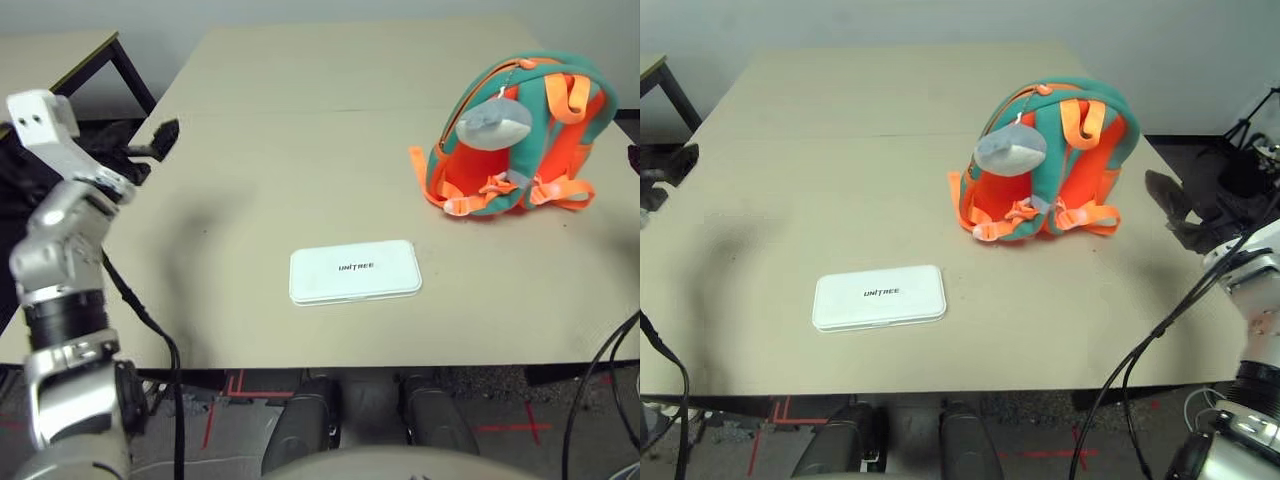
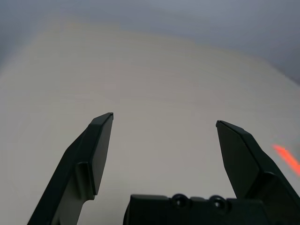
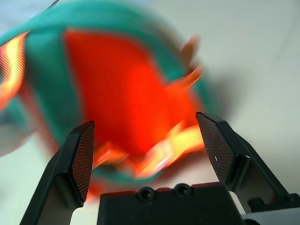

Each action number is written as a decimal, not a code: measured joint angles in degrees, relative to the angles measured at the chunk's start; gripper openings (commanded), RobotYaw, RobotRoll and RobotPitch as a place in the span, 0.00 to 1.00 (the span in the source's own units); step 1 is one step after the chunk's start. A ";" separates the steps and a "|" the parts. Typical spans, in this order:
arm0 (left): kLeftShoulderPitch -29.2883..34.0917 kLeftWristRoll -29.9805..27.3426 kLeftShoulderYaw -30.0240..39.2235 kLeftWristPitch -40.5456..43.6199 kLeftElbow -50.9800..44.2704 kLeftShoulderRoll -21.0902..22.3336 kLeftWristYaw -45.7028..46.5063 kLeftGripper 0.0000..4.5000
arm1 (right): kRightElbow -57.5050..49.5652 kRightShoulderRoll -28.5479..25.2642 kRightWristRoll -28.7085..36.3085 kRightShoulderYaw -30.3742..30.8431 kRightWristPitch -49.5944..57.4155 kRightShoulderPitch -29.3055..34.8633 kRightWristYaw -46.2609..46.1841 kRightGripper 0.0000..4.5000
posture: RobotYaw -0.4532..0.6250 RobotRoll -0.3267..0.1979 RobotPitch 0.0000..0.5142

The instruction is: Put the pencil case into the backpack and zip it.

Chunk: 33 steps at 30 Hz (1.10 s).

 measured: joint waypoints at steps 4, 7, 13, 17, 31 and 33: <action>-2.37 -7.63 0.16 17.60 0.03 3.49 -2.87 1.00 | -4.35 -0.34 11.01 -0.41 15.47 -0.32 -4.12 0.99 | 0.38 0.62 0.22; -4.98 -11.02 1.69 27.10 0.35 2.65 -1.45 1.00 | -5.46 0.75 17.08 -0.05 21.41 -2.25 -7.69 0.99 | 0.38 0.62 0.24; -5.21 -17.29 6.37 41.86 -0.76 -4.41 3.54 1.00 | -7.15 7.22 25.09 6.31 26.33 -4.60 -14.52 0.99 | 0.39 0.62 0.25; -0.27 -20.95 6.16 43.17 -0.64 -5.15 5.44 1.00 | -7.94 9.38 25.91 10.47 26.70 -4.63 -16.63 0.99 | 0.40 0.62 0.25; 9.58 -28.62 -5.03 43.43 4.92 1.22 -0.26 1.00 | -7.15 12.59 26.86 18.41 28.10 -3.33 -18.99 0.53 | 0.40 0.62 0.28; 9.42 -28.43 -6.06 43.44 5.68 1.01 -0.64 1.00 | -6.43 12.90 26.79 19.42 28.92 -3.33 -19.42 0.38 | 0.39 0.62 0.28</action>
